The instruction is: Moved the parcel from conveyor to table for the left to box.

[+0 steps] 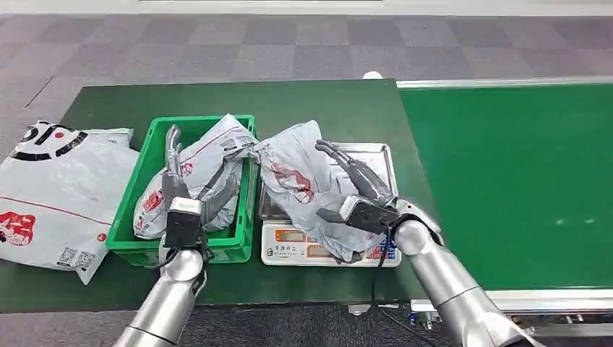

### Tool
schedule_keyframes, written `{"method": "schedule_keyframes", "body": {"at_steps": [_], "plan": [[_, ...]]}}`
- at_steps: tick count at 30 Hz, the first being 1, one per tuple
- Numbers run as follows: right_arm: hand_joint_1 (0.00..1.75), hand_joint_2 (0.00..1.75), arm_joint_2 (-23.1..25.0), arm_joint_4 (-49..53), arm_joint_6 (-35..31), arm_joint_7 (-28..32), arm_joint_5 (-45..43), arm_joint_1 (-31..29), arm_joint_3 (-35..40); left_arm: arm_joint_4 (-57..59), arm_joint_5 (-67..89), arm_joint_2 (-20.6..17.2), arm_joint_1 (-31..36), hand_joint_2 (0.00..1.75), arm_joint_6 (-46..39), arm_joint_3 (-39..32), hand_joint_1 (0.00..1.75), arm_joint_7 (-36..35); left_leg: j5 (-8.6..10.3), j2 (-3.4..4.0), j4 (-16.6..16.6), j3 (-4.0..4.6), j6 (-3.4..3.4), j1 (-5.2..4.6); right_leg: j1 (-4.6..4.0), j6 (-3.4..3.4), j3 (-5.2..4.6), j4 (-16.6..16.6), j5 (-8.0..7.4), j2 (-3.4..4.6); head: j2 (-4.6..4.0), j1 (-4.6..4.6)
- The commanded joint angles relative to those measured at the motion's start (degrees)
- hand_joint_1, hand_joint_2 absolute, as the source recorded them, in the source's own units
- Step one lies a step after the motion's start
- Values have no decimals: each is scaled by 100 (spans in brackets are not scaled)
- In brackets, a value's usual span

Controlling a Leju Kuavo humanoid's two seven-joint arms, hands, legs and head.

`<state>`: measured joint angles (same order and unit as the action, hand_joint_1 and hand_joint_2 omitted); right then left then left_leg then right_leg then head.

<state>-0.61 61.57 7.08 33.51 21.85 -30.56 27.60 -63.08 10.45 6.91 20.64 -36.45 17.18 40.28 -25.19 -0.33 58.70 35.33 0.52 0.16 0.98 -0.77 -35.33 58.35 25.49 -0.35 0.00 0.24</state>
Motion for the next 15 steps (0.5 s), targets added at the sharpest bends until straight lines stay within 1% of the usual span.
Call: {"method": "schedule_keyframes", "body": {"at_steps": [1, 2, 3, 4, 5, 7, 8, 9, 10, 11, 13, 14, 15], "plan": [[0, 175, 105, 527, -1414, 230, -723, 150, -863, -735, -718, -225, 11, 175, 1112, 442, 0, -28, -3, -7, -7, -8, 0, 7, -8, 6, 15, -14, 3, -7, 0, 0], [0, 175, 224, 540, -1561, 163, -1172, 101, -1079, -704, -652, -211, 47, 175, 1669, 503, 0, -28, -3, -4, 0, -1, 1, 2, -3, 4, 4, -2, 4, -4, 0, 0], [0, 175, 224, 540, -1561, 163, -1172, 101, -1079, -704, -652, -211, 47, 175, 1669, 503, 0, -28, -2, 0, 0, 1, 0, 0, -1, 4, 0, 0, 2, 0, 0, 0], [0, 175, 279, 545, -1508, 90, -1500, 62, -1203, -688, -535, -181, 89, 175, 1703, 631, 0, -28, -3, 5, -3, -4, 2, 2, -3, 7, 3, -4, 1, 6, 0, 0], [0, 175, 311, 556, -1469, 74, -1773, 49, -1301, -624, -560, -158, 143, 175, 1936, 747, 0, -28, -1, -5, 0, 2, 1, 1, -2, 5, 2, -2, 1, -4, 0, 0], [0, 175, 363, 668, -1820, 201, -2219, 7, -1501, -399, -866, 37, 285, 175, 3355, 872, 0, -28, -1, -8, 2, 7, -1, 1, -2, 3, 1, -1, 1, -10, 0, 2], [0, 175, 350, 731, -1901, 238, -2302, 24, -1529, -283, -793, 107, 330, 175, 3521, 956, 0, -28, -2, -2, -4, -3, -1, 4, -4, 5, 10, -10, -1, -4, 0, 2], [0, 175, 350, 731, -1901, 238, -2302, 24, -1529, -283, -793, 107, 330, 175, 3521, 956, 0, -28, -1, -5, 1, 5, -1, -1, 1, 3, -1, -1, 0, -4, 0, 0], [0, 175, 303, 780, -1904, 240, -2313, 48, -1545, -196, -692, 270, 336, 175, 3395, 1032, 0, -28, 0, -7, 2, 5, 0, -2, 2, 3, -3, 0, 1, -5, 0, 2], [0, 175, 290, 939, -2034, 303, -2438, 138, -1566, 91, -636, 271, 438, 175, 3679, 1214, 0, -28, 1, -12, -2, -1, 0, -2, 1, 4, 5, -5, 2, -10, 0, 0], [0, 175, 213, 1172, -2151, 391, -2571, 320, -1563, 616, -209, 369, 592, 175, 3517, 1567, 0, -28, 2, -23, -6, -6, -2, -1, 0, 3, 17, -12, 3, -23, 0, 2], [0, 175, 133, 1380, -2184, 377, -2612, 522, -1563, 1711, 113, 628, 855, 175, 3406, 1688, 0, -28, 0, -22, -2, -5, -2, -1, 1, 1, 15, -8, 4, -22, 0, 2], [0, 175, 80, 1469, -2209, 401, -2642, 649, -1552, 2294, 383, 817, 1034, 175, 3160, 1764, 0, -28, 0, -21, -6, -11, -1, -2, 1, 3, 19, -13, 5, -20, 0, 2]]}}
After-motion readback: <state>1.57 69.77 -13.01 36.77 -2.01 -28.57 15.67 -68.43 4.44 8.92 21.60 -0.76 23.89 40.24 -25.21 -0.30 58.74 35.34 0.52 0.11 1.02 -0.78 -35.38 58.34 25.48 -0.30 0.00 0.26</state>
